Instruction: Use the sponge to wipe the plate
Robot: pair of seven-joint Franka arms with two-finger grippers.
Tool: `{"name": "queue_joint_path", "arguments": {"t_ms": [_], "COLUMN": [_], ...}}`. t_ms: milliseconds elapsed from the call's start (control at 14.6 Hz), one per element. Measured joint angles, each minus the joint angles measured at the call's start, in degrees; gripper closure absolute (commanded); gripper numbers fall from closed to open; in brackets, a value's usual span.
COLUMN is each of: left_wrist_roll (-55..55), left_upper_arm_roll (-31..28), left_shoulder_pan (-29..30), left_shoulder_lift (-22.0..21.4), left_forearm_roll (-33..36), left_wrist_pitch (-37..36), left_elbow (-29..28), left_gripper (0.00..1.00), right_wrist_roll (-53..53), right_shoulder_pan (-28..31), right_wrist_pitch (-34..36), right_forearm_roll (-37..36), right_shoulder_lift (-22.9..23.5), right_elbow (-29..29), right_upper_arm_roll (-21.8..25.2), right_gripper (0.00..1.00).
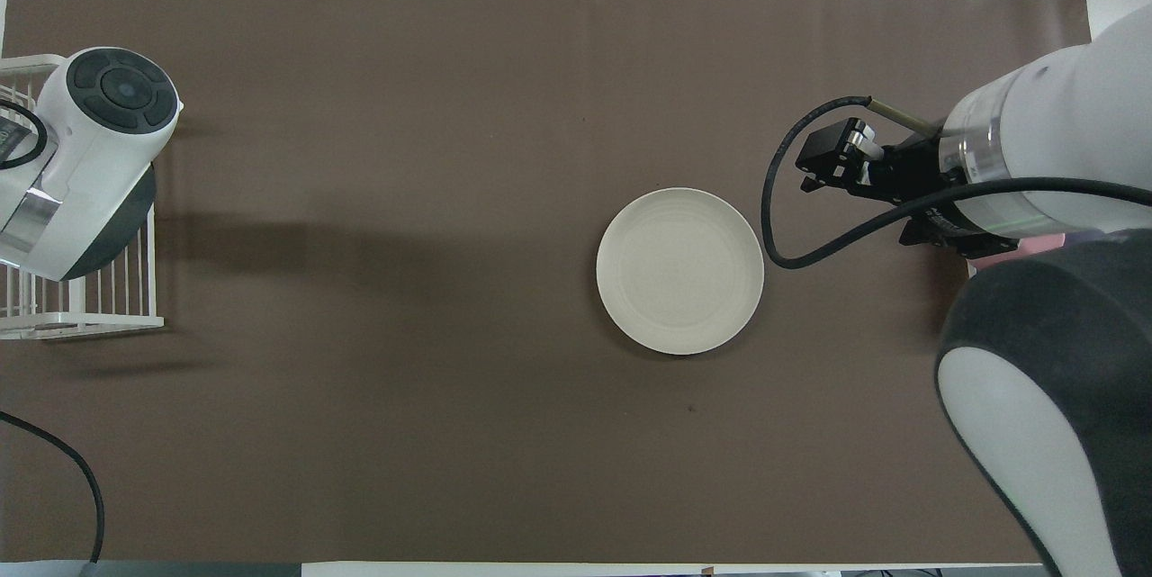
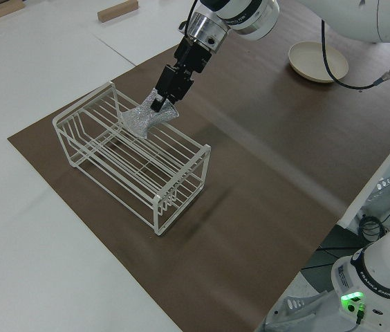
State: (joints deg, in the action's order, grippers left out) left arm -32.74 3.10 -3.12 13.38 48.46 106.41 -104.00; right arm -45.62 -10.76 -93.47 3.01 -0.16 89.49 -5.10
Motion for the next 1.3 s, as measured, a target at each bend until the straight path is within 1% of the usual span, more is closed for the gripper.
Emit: {"name": "queue_joint_path", "arguments": {"t_ms": [206, 343, 411, 480, 617, 754, 891, 1097, 1303], "left_wrist_roll": [-0.04, -0.04, -0.03, 0.05, 0.99, 3.37, 5.11, 5.64, 5.66], "left_upper_arm_roll": [-0.07, -0.07, -0.05, 0.01, 0.20, 0.42, 0.55, 0.54, -0.02], "left_shoulder_pan": [0.03, 0.03, 0.04, 0.03, 0.03, -0.06, -0.14, -0.13, 0.03], "left_shoulder_lift": [-0.10, -0.28, -0.46, -0.65, -0.97, -1.19, -1.33, -1.92, -4.03], "left_forearm_roll": [0.17, 0.37, 0.39, 0.39, -1.49, -8.28, -17.03, -31.45, -47.78], "left_wrist_pitch": [-0.05, -0.04, -0.04, -0.15, -1.32, -4.45, -8.72, -12.37, -13.91], "left_elbow": [0.01, 0.22, 0.58, 1.31, 3.63, 7.48, 12.09, 16.07, 17.08], "left_gripper": [1.00, 1.00, 1.00, 1.00, 1.00, 1.00, 1.00, 1.00, 1.00], "right_wrist_roll": [-7.33, -10.55, -11.71, -13.56, -19.21, -24.40, -28.05, -34.15, -36.08], "right_shoulder_pan": [-3.88, -6.15, -7.03, -8.38, -11.69, -14.40, -16.10, -17.95, -18.29], "right_wrist_pitch": [-1.43, -1.76, -2.09, -2.10, -1.32, -0.39, -0.15, 0.38, 1.38], "right_forearm_roll": [-0.04, -0.15, -0.53, -1.59, -3.42, -4.18, -4.26, -4.29, -4.29], "right_shoulder_lift": [0.33, 1.36, 2.71, 4.94, 10.55, 15.22, 17.45, 17.81, 17.80], "right_elbow": [0.00, -0.05, -0.73, -2.72, -8.40, -13.18, -15.41, -16.40, -16.94], "right_upper_arm_roll": [-0.14, -0.22, -0.25, -0.26, -0.28, -0.28, -0.27, -0.30, -0.26], "right_gripper": [0.00, 0.00, 0.00, 0.00, 0.00, 0.00, 0.00, 0.00, 0.00]}}
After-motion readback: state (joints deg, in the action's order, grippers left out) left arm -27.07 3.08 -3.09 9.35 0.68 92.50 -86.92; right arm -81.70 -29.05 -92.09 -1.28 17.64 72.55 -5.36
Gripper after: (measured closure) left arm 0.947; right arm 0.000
